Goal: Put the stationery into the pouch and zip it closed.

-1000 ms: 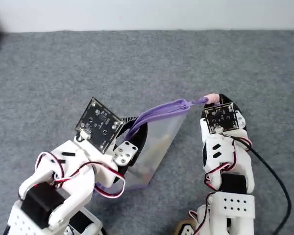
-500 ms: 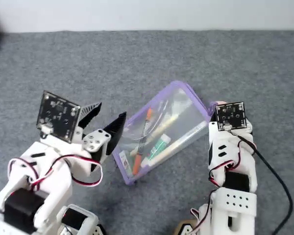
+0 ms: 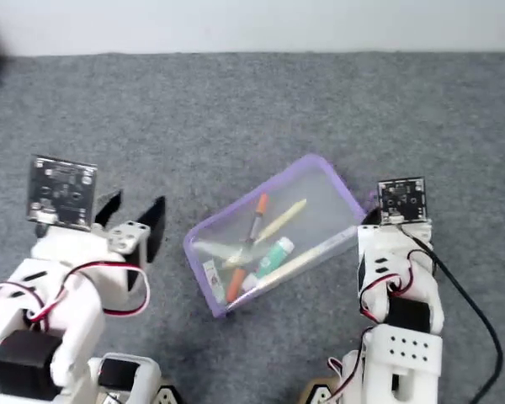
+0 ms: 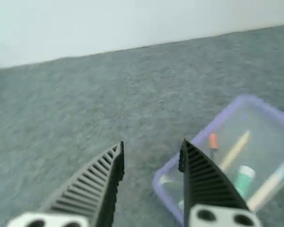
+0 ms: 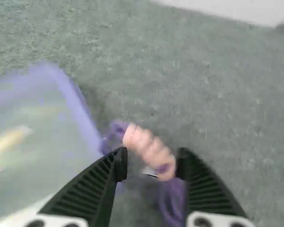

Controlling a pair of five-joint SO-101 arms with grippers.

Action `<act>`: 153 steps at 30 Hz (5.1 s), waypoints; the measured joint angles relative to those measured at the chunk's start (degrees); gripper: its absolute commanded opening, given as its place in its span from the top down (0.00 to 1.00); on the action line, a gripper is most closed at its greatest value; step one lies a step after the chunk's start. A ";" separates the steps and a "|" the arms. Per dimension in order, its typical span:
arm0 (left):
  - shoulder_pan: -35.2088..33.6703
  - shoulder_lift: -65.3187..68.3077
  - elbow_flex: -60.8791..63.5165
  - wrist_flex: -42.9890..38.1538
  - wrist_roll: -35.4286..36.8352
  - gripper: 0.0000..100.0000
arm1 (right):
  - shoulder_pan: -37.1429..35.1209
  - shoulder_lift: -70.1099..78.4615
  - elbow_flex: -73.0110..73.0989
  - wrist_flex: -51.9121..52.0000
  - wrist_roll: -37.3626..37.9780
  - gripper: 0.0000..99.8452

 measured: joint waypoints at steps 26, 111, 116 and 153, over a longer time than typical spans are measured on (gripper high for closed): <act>1.23 -39.03 38.33 -9.93 2.20 0.99 | -6.42 -34.81 1.41 29.27 -12.92 0.98; -9.85 -39.12 71.03 -11.96 4.66 0.98 | -7.47 -34.90 19.96 39.21 -13.54 0.99; -9.85 -39.12 71.03 -11.96 4.66 0.98 | -7.47 -34.90 19.96 39.21 -13.54 0.99; -9.85 -39.12 71.03 -11.96 4.57 0.98 | -7.47 -34.90 19.96 39.21 -13.54 0.99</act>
